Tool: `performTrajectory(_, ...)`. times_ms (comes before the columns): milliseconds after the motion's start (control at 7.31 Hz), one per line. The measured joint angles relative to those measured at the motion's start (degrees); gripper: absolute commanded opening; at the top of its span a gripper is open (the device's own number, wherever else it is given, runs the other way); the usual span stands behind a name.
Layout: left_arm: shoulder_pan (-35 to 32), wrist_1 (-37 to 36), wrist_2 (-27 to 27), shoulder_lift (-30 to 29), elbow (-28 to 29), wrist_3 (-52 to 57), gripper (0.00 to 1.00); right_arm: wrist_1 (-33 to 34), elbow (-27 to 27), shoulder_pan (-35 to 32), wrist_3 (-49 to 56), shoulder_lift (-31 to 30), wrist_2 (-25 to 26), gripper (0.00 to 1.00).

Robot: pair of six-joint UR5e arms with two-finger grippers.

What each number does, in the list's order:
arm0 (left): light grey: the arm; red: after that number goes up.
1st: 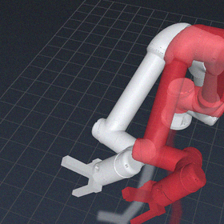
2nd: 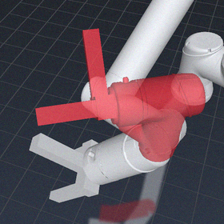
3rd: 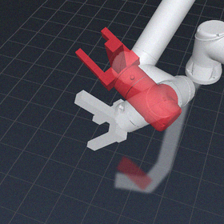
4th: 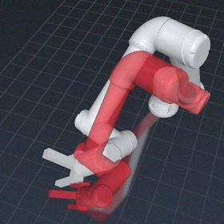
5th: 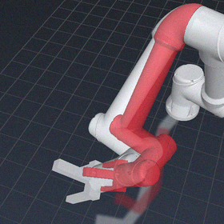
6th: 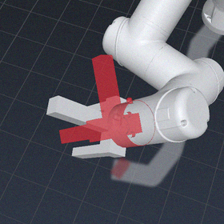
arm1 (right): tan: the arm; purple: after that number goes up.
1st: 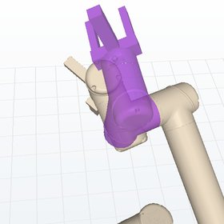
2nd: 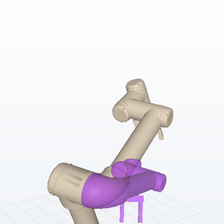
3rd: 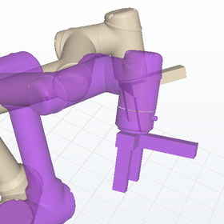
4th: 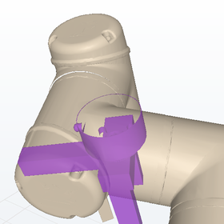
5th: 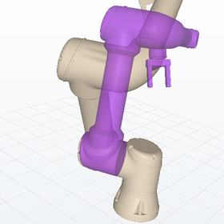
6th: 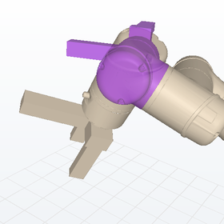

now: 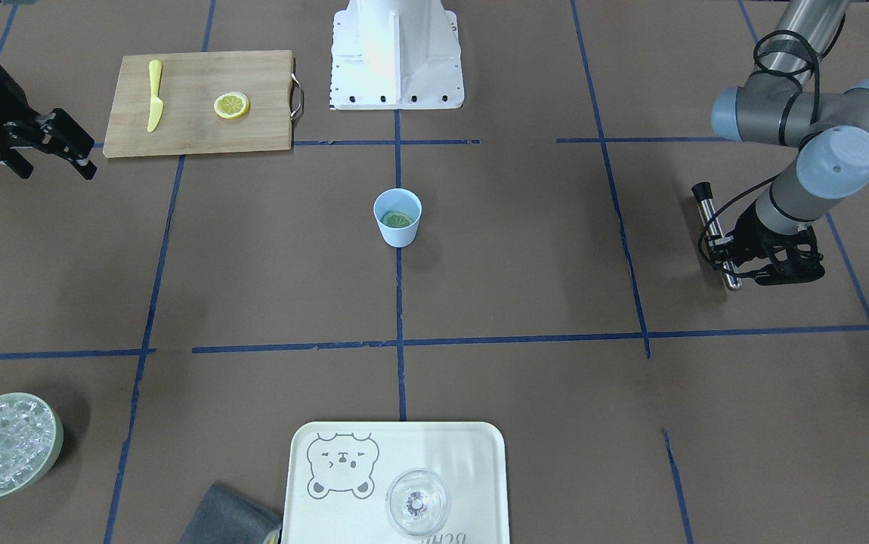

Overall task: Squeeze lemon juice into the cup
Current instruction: 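Lower the muddler onto the table with the left gripper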

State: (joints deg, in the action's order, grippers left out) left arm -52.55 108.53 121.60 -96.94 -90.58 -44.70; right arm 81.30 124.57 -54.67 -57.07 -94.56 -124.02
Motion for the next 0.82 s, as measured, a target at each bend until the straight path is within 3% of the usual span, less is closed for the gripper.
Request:
performTrajectory(547, 0.1, -0.1, -0.1, -0.1, 0.0, 1.4, 0.0, 0.0, 0.0, 0.0, 0.0, 0.0, 0.0, 1.0)
performTrajectory(684, 0.2, -0.1, -0.1, 0.0, 0.1, 2.6, 0.8, 0.0, 0.0, 0.0, 0.0, 0.0, 0.0, 1.0)
performTrajectory(821, 0.1, -0.1, -0.1, 0.0, 0.0, 2.9, 1.0, 0.0, 0.0, 0.0, 0.0, 0.0, 0.0, 1.0)
